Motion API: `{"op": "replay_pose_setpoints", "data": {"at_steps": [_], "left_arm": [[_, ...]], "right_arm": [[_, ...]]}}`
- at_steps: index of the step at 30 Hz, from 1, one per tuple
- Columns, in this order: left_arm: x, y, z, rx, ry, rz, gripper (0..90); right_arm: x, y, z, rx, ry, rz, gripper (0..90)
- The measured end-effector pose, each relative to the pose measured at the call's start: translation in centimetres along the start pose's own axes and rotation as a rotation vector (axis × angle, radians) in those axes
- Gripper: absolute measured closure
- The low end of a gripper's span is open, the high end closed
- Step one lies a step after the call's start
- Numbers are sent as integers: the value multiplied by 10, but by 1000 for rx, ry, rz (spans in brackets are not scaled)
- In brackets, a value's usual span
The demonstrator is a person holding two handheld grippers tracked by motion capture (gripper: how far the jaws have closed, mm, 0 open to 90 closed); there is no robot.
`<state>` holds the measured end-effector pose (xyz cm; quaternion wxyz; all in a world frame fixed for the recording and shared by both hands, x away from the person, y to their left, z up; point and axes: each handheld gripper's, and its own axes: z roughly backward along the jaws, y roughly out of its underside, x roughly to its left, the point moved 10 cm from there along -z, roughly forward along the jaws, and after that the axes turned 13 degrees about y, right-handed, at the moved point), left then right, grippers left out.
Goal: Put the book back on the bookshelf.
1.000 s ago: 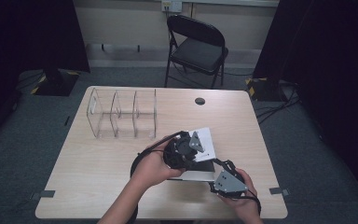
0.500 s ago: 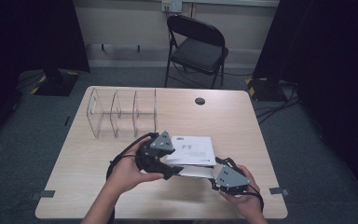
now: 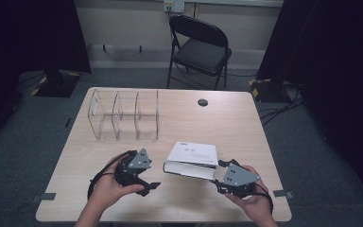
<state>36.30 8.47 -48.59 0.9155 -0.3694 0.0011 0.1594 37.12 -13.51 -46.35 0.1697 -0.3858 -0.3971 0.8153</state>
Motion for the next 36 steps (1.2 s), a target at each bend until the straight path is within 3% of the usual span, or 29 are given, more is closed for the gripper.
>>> {"op": "replay_pose_setpoints", "data": {"at_steps": [6,10,13,16,25,32,36], "left_arm": [[4,27,-25,28,26,51,216],[6,36,-34,37,39,76,221],[6,41,-40,56,42,75,214],[5,43,-45,42,47,85,210],[17,48,-51,5,-18,99,215],[23,56,-54,-7,-22,107,183],[23,56,-53,-1,-26,108,187]], "right_arm": [[0,-5,7,36,-43,-25,467],[-5,-10,13,52,-84,-71,472],[-5,-12,17,65,-103,-60,484],[-4,-15,23,76,-122,-68,492],[-16,-20,24,147,-182,-98,502],[-30,-23,18,205,-224,-137,506],[-36,-25,15,266,-242,-120,514]]}}
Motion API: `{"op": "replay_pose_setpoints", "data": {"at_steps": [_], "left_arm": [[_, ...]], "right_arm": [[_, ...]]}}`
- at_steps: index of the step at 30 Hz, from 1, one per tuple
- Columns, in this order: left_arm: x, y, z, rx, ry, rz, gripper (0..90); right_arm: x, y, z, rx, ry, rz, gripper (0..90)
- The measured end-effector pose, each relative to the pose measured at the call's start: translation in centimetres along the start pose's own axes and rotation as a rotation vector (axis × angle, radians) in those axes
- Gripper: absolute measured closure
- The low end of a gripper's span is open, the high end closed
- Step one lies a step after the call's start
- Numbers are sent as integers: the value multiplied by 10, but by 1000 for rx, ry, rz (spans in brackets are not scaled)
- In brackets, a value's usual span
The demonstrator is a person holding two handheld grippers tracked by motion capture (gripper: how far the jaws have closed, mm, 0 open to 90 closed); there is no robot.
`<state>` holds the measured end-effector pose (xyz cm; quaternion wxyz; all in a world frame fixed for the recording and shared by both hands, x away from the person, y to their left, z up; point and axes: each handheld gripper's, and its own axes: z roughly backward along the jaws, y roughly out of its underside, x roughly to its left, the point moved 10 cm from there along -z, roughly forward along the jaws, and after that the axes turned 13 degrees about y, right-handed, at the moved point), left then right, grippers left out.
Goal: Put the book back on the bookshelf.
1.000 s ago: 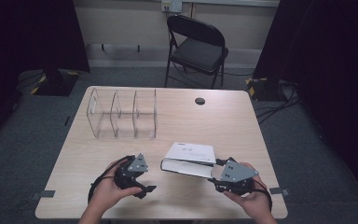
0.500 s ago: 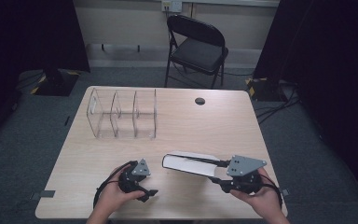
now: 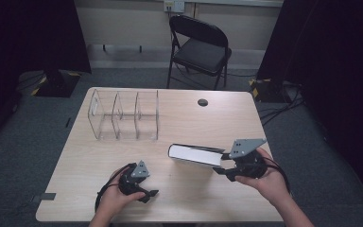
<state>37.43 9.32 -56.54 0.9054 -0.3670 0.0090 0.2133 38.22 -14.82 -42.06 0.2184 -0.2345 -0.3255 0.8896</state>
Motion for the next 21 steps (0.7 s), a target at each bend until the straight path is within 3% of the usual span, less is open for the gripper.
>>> {"op": "replay_pose_setpoints", "data": {"at_steps": [9,19,21], "left_arm": [[1,0,-1,-35,4,-7,154],[5,-1,-4,-104,10,-26,107],[5,-1,-4,-98,11,-31,103]], "right_arm": [[-16,-10,-3,110,-7,55,536],[-28,-14,-7,158,-46,40,536],[-31,-15,-8,163,-52,37,536]]}}
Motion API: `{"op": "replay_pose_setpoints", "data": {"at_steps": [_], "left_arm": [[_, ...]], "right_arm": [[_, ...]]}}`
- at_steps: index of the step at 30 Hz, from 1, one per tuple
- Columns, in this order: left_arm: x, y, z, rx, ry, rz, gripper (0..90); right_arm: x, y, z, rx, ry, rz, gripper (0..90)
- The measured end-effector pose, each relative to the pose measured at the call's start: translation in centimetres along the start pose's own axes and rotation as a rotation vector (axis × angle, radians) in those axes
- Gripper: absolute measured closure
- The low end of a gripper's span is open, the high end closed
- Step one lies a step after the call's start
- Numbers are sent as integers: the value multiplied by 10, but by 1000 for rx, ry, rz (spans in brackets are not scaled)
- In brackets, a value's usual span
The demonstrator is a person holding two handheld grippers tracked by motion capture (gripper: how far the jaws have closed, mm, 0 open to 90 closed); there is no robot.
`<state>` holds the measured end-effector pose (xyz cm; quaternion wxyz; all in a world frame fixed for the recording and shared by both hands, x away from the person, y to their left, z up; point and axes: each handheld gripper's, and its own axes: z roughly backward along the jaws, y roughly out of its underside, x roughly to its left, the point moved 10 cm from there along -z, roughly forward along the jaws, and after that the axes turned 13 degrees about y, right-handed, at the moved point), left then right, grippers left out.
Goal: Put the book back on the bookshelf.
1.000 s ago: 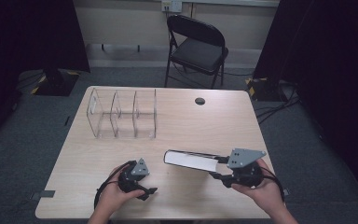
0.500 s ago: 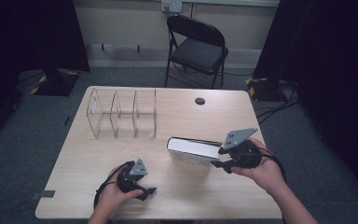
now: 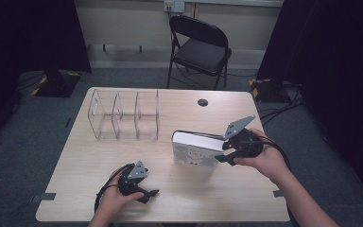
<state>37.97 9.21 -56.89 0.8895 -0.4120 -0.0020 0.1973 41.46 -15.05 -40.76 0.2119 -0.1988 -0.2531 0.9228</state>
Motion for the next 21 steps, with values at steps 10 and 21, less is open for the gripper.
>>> {"op": "replay_pose_setpoints", "data": {"at_steps": [10,21], "left_arm": [[-1,0,-5,32,11,-8,0],[2,-6,-9,30,19,-11,20]], "right_arm": [[-7,-2,-3,-6,-6,-23,539],[-9,-4,-5,3,6,-18,539]]}}
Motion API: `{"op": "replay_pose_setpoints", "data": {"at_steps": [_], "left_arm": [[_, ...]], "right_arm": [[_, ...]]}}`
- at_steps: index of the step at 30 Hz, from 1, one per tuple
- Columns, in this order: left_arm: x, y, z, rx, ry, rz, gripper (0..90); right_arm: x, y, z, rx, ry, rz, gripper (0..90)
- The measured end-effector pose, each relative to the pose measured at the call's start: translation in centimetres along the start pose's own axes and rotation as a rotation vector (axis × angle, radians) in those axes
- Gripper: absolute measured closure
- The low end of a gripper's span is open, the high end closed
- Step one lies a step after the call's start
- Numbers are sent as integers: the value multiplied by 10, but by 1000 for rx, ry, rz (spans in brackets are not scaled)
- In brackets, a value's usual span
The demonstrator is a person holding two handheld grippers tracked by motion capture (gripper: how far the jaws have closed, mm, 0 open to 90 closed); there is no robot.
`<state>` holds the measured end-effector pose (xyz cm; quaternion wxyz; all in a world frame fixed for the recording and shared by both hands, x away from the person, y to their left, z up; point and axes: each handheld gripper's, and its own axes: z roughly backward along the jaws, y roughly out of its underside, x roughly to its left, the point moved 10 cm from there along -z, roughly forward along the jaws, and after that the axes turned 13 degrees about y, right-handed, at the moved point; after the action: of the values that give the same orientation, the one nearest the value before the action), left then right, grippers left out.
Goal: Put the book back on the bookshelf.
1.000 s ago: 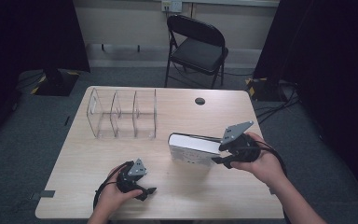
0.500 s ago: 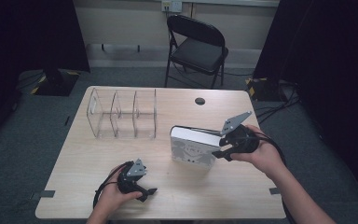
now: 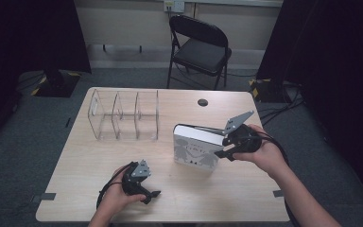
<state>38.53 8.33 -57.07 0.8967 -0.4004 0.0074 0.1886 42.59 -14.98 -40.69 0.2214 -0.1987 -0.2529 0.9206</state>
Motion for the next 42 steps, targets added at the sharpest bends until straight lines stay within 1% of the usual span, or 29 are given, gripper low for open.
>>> {"op": "replay_pose_setpoints", "data": {"at_steps": [2,3,4,5,6,9,12,13,14,15,17,20,24,31,33,40,42], "left_arm": [[2,-4,1,-2,-7,-1,95],[4,-6,1,-9,-15,6,162],[6,-7,1,-9,-20,19,203],[7,-8,-1,-15,-15,25,186],[9,-9,-2,-17,-20,21,170],[10,-10,-3,-20,-22,16,179],[10,-11,-4,-40,-17,11,171],[10,-11,-4,-41,-19,10,170],[10,-11,-4,-41,-20,3,167],[10,-11,-4,-40,-18,2,161],[9,-11,-5,-43,-17,2,160],[9,-11,-5,-41,-20,3,158],[9,-11,-4,-39,-20,3,158],[9,-11,-4,-42,-23,6,158],[8,-10,-5,-43,-20,9,158],[8,-10,-5,-48,-23,13,158],[8,-10,-5,-49,-24,13,157]], "right_arm": [[-1,0,-1,0,0,-4,540],[-1,0,-1,-4,-3,-7,539],[-2,0,-1,-5,-2,-13,540],[-2,0,-2,-6,-2,-17,540],[-3,0,-2,-11,-1,-14,540],[-5,0,-3,-11,1,-26,540],[-6,0,-4,-18,-7,-39,540],[-7,0,-5,-22,-5,-37,540],[-8,0,-5,-20,1,-40,540],[-8,0,-5,-19,-3,-49,539],[-10,0,-6,-18,-2,-49,539],[-10,0,-7,-18,-4,-66,540],[-10,0,-7,-13,-5,-54,540],[-11,1,-7,-15,8,-74,532],[-11,0,-8,-23,11,-79,528],[-10,0,-9,-2,27,-87,480],[-10,0,-9,3,25,-102,463]]}}
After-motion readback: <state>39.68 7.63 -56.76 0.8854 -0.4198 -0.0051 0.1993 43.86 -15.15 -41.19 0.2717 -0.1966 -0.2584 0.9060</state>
